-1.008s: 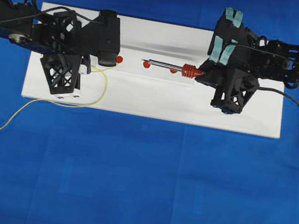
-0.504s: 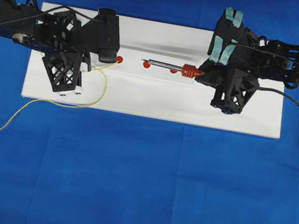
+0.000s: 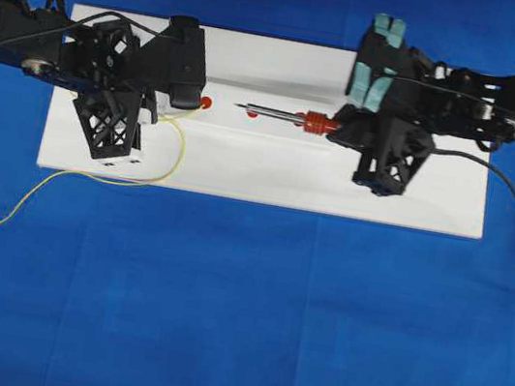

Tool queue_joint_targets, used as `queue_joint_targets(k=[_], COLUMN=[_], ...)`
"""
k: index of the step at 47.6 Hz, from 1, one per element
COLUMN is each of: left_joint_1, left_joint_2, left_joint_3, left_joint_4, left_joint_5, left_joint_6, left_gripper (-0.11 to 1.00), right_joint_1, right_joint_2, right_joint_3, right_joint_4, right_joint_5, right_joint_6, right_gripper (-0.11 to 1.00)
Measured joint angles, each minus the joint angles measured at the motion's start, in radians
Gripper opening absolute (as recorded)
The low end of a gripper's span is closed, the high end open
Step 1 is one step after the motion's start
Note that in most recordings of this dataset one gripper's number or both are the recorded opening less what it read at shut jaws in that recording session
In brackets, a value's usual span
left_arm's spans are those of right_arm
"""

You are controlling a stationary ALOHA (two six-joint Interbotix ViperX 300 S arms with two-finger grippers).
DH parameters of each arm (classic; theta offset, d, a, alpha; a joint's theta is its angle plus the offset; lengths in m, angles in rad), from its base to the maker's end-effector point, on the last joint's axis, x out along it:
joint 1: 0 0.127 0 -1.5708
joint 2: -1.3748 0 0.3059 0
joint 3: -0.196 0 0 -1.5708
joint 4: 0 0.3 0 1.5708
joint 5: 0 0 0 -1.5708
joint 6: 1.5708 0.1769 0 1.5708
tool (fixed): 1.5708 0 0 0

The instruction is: Touch the tip of the soldering iron to the tip of the solder at the mark.

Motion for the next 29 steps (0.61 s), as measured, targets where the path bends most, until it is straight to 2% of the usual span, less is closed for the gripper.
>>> queue_joint_targets(k=[17,29], left_joint_1=[0.0,0.0], left_joint_2=[0.002,0.002], left_joint_3=[0.0,0.0], left_joint_4=[-0.002,0.0], left_joint_5=[-0.002,-0.002], left_joint_6=[0.0,0.0], left_gripper=[0.03,0.03], right_joint_1=[0.0,-0.002], right_joint_2=[0.149,0.198], right_joint_3=[-0.115,-0.14], right_joint_4=[-0.049,-0.064], right_joint_5=[0.028,0.031], right_joint_6=[-0.002,0.003], right_gripper=[0.06,0.06])
